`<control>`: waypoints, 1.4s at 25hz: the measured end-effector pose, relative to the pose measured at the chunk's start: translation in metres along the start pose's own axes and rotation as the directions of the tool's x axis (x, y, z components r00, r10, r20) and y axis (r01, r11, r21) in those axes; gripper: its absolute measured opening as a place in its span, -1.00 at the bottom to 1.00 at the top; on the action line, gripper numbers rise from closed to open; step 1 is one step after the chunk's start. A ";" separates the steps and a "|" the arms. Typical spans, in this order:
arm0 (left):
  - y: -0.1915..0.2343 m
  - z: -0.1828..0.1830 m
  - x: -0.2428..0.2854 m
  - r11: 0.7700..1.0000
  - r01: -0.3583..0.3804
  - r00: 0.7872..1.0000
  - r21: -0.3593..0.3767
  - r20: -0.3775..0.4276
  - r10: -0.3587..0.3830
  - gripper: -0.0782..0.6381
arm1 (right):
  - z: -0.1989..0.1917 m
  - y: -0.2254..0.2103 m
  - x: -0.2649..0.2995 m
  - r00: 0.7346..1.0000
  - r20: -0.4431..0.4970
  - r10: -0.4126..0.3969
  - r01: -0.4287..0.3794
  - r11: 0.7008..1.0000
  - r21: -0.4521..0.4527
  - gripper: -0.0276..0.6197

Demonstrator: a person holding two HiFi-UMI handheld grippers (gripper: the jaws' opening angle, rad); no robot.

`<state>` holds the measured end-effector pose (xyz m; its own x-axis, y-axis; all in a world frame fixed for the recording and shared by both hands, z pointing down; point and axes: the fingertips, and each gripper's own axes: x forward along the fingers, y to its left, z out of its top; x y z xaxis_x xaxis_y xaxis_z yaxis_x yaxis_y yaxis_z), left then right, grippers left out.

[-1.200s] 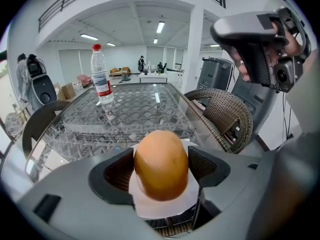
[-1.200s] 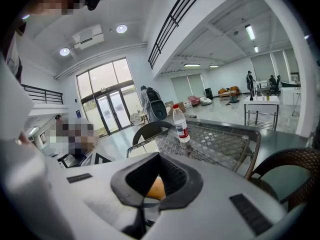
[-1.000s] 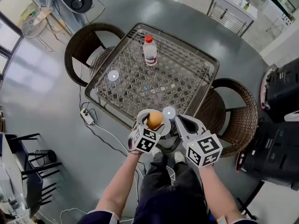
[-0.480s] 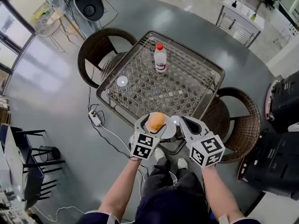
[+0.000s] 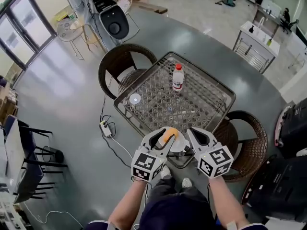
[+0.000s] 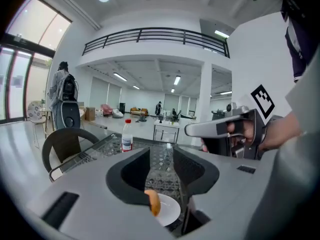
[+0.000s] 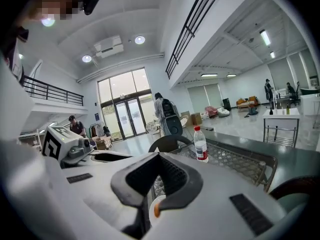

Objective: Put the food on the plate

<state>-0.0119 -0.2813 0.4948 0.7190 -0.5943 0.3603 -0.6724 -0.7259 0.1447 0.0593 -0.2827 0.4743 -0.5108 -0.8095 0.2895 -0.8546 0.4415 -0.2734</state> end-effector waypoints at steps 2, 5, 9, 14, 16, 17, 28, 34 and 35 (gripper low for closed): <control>-0.003 0.015 -0.010 1.000 -0.011 0.999 -0.006 0.051 0.012 -0.45 | 0.009 0.009 0.000 1.000 0.012 0.025 -0.025 0.999 -0.022 -0.90; -0.007 0.036 -0.022 1.000 -0.023 0.994 0.005 0.103 0.023 -0.63 | 0.023 0.020 -0.002 0.998 0.027 0.050 -0.049 0.997 -0.051 -0.90; -0.012 0.065 -0.034 0.999 -0.036 0.986 0.021 0.167 0.032 -0.76 | 0.043 0.031 -0.006 0.995 0.060 0.084 -0.078 0.993 -0.089 -0.90; -0.015 0.093 -0.051 0.999 -0.044 0.975 0.012 0.220 0.040 -0.76 | 0.069 0.048 -0.013 0.985 0.115 0.131 -0.118 0.986 -0.114 -0.90; -0.016 0.100 -0.056 0.999 -0.045 0.971 0.006 0.235 0.042 -0.76 | 0.076 0.054 -0.014 0.980 0.132 0.149 -0.132 0.984 -0.123 -0.90; -0.016 0.103 -0.057 0.999 -0.046 0.970 0.004 0.239 0.044 -0.76 | 0.079 0.057 -0.014 0.978 0.140 0.157 -0.140 0.982 -0.126 -0.90; -0.018 0.109 -0.067 0.999 -0.054 0.971 0.004 0.232 0.052 -0.76 | 0.090 0.071 -0.015 0.966 0.171 0.196 -0.171 0.974 -0.149 -0.90; -0.019 0.109 -0.072 0.998 -0.055 0.971 0.004 0.235 0.053 -0.76 | 0.090 0.076 -0.018 0.966 0.171 0.194 -0.167 0.973 -0.156 -0.90; -0.019 0.110 -0.073 0.998 -0.056 0.971 0.005 0.235 0.053 -0.76 | 0.090 0.077 -0.018 0.966 0.172 0.194 -0.168 0.973 -0.156 -0.90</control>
<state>-0.0320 -0.2619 0.3642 0.7035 -0.6965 0.1412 -0.7105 -0.6934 0.1195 0.0117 -0.2690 0.3651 -0.6431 -0.7627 0.0686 -0.7607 0.6261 -0.1714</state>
